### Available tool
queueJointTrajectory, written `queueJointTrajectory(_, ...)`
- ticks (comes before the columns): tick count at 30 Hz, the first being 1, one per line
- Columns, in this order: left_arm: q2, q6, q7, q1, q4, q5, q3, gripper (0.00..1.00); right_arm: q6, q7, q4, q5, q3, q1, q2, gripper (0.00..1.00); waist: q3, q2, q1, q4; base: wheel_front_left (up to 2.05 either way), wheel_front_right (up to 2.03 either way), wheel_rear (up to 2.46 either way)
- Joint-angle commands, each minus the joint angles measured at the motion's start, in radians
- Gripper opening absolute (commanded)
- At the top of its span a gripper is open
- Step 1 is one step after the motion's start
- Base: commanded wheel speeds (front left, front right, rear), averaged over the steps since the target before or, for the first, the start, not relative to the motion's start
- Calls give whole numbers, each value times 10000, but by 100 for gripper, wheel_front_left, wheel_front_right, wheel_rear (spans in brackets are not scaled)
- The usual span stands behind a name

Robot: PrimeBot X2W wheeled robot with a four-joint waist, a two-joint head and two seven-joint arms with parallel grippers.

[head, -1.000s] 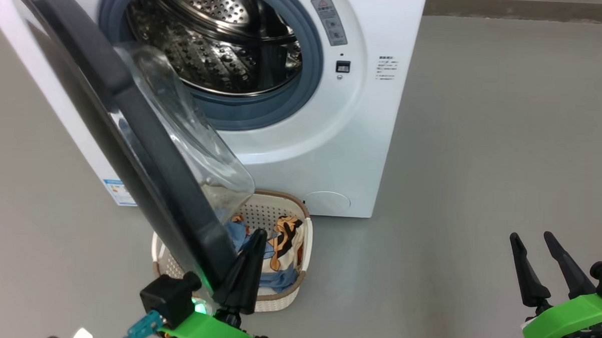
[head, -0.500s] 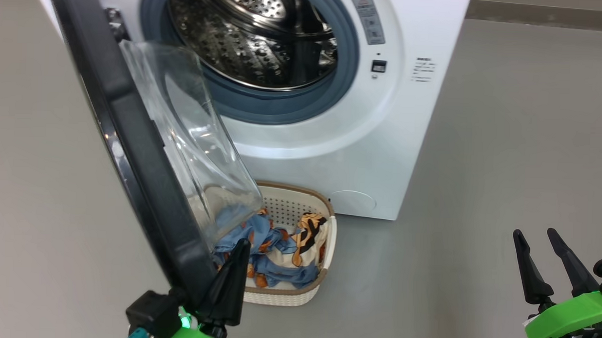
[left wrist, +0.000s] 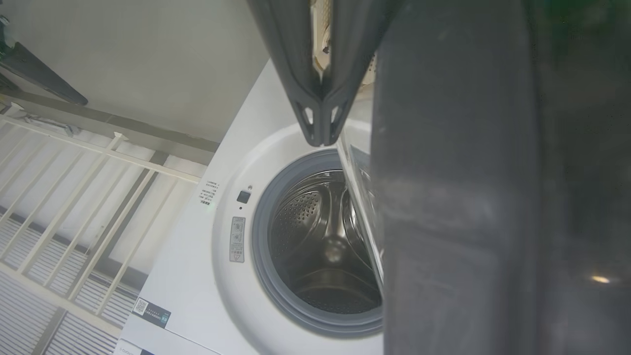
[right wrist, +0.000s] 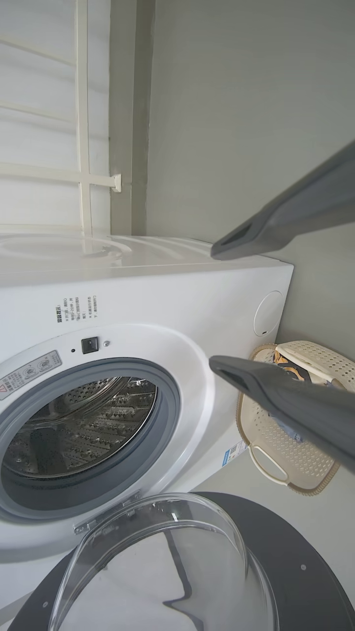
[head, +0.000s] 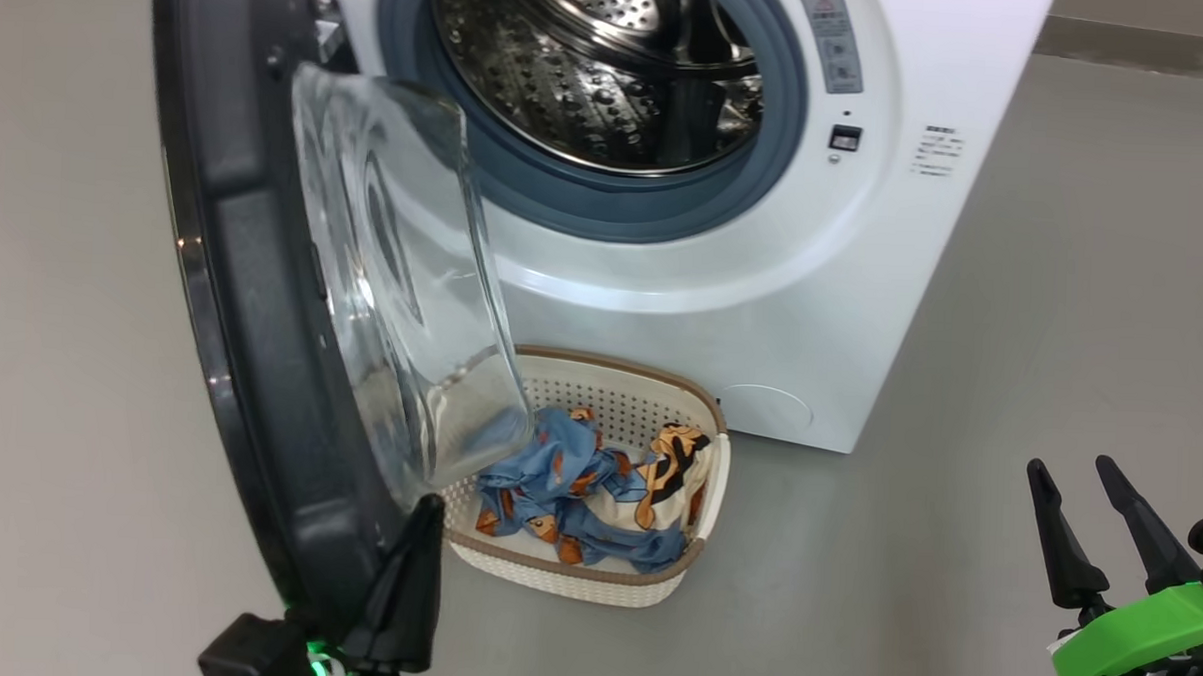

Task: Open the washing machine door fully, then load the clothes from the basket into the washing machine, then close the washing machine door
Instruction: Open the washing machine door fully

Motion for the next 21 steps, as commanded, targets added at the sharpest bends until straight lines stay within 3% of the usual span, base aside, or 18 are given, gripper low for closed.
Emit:
queueJointTrajectory(1,195,137,-64,-118,-312,81,546,0,16,-122,-252,-57,166,-21,-268,100,10,0,0,124,0,0,0)
queueJointTrajectory(21,1124,1033,-64,-10,-418,154,2423,0,16,-122,-323,-55,263,-67,-318,100,268,0,0,500,0,0,0)
